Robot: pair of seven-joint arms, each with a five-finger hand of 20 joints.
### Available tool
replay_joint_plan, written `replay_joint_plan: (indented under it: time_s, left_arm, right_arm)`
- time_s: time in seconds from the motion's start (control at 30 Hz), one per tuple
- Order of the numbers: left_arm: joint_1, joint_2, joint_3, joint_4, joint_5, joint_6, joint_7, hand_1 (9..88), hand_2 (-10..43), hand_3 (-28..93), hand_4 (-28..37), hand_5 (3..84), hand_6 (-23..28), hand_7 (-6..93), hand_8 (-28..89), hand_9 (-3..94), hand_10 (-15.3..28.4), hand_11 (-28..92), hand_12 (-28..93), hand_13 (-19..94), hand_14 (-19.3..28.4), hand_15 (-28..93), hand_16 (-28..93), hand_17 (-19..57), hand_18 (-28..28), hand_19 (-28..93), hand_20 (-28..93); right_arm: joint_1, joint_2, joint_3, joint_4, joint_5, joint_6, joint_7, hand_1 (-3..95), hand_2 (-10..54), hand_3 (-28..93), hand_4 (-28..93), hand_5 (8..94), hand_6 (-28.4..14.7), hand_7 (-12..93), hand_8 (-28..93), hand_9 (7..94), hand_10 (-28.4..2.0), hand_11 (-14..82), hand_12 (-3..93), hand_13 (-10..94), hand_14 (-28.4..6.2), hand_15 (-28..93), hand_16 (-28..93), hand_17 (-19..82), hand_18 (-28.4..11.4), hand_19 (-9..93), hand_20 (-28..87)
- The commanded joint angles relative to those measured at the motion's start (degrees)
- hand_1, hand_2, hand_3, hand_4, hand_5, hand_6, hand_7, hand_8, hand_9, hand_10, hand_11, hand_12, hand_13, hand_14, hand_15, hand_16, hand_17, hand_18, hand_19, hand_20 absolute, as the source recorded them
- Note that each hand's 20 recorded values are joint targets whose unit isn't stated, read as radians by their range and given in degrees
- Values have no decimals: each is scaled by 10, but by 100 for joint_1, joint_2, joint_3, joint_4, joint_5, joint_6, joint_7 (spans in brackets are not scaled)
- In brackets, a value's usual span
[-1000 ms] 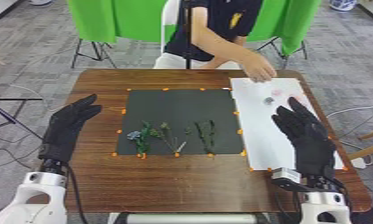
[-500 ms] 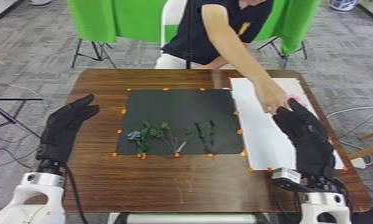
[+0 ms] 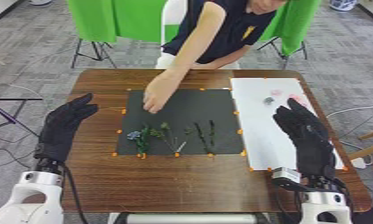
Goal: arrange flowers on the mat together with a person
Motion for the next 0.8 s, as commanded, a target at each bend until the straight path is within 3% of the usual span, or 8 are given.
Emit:
replay_joint_plan:
  time_s: [0.03, 0.4, 0.8]
  left_arm:
    - [91, 0, -19, 42, -54, 52, 5, 223, 71, 616, -283, 471, 41, 101, -55, 450, 140, 197, 160, 325, 167, 137, 50, 22, 119, 58, 147]
    - [129, -73, -57, 13, -41, 75, 2, 225, 71, 616, -283, 472, 42, 101, -55, 449, 139, 198, 160, 324, 169, 137, 51, 22, 120, 58, 146]
    - [165, -76, -96, -10, -47, 54, 22, 227, 72, 615, -283, 471, 43, 99, -55, 448, 141, 198, 160, 323, 169, 136, 50, 25, 119, 53, 143]
  right_arm:
    - [-54, -15, -1, -27, -60, 23, -78, 156, -88, 810, -177, 423, -11, 151, -108, 450, -146, 52, 122, 332, -120, 115, 110, 197, -141, 57, 283]
    - [-45, -3, -11, -31, -72, 21, -39, 160, -91, 809, -179, 432, -12, 155, -109, 451, -147, 52, 123, 337, -128, 116, 121, 197, -140, 56, 284]
    - [-46, 13, 7, -37, -91, -2, -35, 162, -95, 812, -181, 439, -11, 155, -110, 456, -141, 53, 121, 332, -131, 108, 126, 199, -138, 52, 284]
